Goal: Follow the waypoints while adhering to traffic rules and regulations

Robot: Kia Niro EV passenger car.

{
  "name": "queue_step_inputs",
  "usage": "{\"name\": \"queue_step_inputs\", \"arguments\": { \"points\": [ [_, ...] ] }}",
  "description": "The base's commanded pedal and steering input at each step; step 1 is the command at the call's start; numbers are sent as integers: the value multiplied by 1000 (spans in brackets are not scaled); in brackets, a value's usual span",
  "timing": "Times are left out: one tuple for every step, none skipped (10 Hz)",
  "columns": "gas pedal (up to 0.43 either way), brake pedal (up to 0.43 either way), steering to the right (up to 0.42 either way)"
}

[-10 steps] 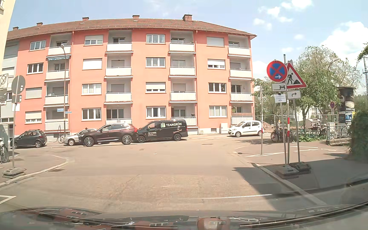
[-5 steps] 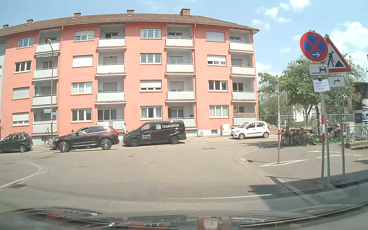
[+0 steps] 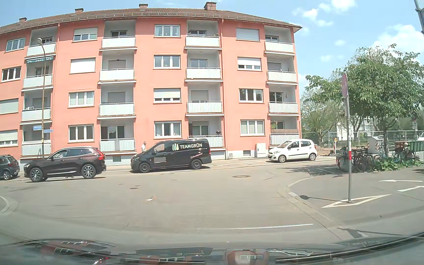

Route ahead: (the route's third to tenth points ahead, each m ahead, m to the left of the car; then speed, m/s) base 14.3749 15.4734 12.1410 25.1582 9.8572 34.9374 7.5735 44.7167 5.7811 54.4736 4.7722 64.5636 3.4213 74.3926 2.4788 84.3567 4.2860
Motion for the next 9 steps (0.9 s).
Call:
{"name": "queue_step_inputs", "arguments": {
  "points": [
    [0,128,16],
    [0,128,16],
    [0,122,15],
    [0,110,11],
    [0,104,10],
    [0,98,10],
    [0,98,10],
    [0,98,9],
    [0,110,1]
  ]
}}
